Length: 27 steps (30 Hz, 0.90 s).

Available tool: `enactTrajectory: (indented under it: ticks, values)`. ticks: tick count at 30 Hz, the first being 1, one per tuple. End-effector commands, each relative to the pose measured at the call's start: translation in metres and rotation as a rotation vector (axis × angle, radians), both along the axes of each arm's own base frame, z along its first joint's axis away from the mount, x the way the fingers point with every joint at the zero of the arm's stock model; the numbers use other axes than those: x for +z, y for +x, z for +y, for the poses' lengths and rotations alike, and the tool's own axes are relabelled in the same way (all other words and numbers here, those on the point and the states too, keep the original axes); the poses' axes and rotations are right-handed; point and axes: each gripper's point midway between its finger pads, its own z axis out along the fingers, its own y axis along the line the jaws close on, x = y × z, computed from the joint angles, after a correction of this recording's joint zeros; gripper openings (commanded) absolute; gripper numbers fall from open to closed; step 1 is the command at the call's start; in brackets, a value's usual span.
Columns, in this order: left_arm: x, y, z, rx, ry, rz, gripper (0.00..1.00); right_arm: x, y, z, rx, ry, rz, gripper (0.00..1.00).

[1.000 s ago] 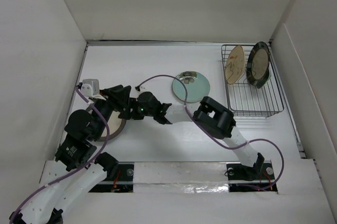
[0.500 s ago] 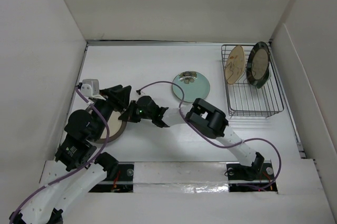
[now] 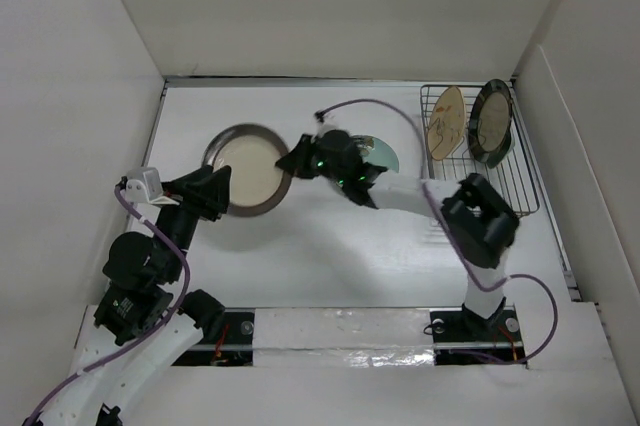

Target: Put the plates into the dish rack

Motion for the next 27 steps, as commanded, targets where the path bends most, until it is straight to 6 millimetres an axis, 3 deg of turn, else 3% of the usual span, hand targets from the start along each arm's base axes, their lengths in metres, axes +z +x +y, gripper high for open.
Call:
enactTrajectory:
  ticks: [1, 2, 3, 5, 6, 7, 10, 12, 13, 14, 16, 22, 27]
  values:
    - [0.012, 0.0, 0.002, 0.01, -0.037, -0.047, 0.42, 0.177, 0.065, -0.103, -0.274, 0.251, -0.376, 0.0]
    - [0.009, 0.003, -0.001, 0.005, -0.026, -0.028, 0.42, 0.201, 0.059, -0.134, -0.323, 0.251, -0.423, 0.0]
    - [0.011, 0.003, -0.004, -0.01, -0.019, -0.029, 0.43, 0.21, 0.076, -0.177, -0.431, 0.218, -0.457, 0.0]
    - [0.009, 0.005, -0.009, -0.025, -0.01, -0.021, 0.42, 0.219, 0.08, -0.232, -0.554, 0.117, -0.512, 0.0]
    - [0.008, 0.005, -0.01, -0.033, -0.006, -0.019, 0.42, 0.245, 0.069, -0.266, -0.63, 0.106, -0.571, 0.0]
    - [0.007, 0.005, -0.012, -0.04, -0.003, -0.018, 0.43, 0.249, 0.077, -0.314, -0.769, -0.002, -0.613, 0.0]
    - [0.011, 0.002, -0.015, -0.064, -0.003, -0.03, 0.43, 0.292, 0.062, -0.412, -1.016, -0.146, -0.731, 0.0]
    - [0.013, 0.0, -0.015, -0.072, -0.005, -0.043, 0.43, 0.305, 0.058, -0.45, -1.096, -0.227, -0.745, 0.0]
    - [0.013, 0.0, -0.015, -0.071, -0.003, -0.042, 0.43, 0.329, 0.057, -0.461, -1.101, -0.255, -0.789, 0.0]
    - [0.011, 0.0, -0.014, -0.069, 0.001, -0.034, 0.43, 0.329, 0.06, -0.484, -1.137, -0.319, -0.77, 0.0]
    - [0.014, -0.002, -0.013, -0.068, -0.004, -0.041, 0.43, 0.342, 0.066, -0.503, -1.182, -0.441, -0.783, 0.0]
    - [0.015, -0.004, -0.015, -0.086, -0.004, -0.047, 0.43, 0.34, 0.082, -0.538, -1.26, -0.717, -0.739, 0.0]
    - [0.015, -0.005, -0.017, -0.096, -0.004, -0.048, 0.43, 0.321, 0.095, -0.557, -1.296, -0.867, -0.685, 0.0]
